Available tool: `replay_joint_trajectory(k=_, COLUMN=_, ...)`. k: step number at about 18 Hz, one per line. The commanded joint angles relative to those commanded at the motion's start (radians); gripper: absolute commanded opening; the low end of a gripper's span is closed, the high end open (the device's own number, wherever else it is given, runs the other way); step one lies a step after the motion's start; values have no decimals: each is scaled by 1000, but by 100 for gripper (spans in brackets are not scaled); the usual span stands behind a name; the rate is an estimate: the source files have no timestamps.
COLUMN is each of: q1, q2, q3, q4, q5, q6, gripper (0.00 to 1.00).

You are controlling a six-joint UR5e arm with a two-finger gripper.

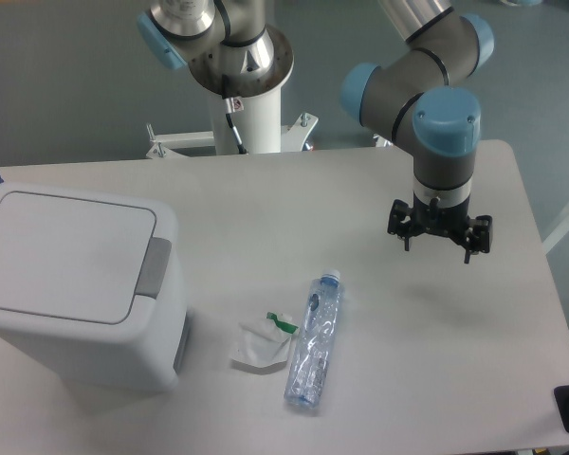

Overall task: Open the trash can
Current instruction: 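Lower the open gripper slightly above the table beside the water bottle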

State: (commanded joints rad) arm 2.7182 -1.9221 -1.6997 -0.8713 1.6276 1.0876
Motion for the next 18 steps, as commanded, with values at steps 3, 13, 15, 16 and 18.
replay_joint_trajectory(k=3, q1=-3, q2=0, q3=-2, q4=3, q5=2, q6=2, gripper=100)
replay_joint_trajectory(k=13, q1=-64, q2=-37, q3=50, q4=80, q5=-27, q6=-232, gripper=100)
replay_joint_trajectory(k=15, q1=-80, q2=-44, q3=109, q4=80, q5=-84, q6=-403, gripper=100)
replay_joint_trajectory(k=16, q1=-90, q2=-44, q3=133, q4=78, q5=-112, q6=-479, gripper=100)
replay_joint_trajectory(k=18, q1=-115, q2=-41, q3=147, q4=72, q5=-190, q6=-573, gripper=100)
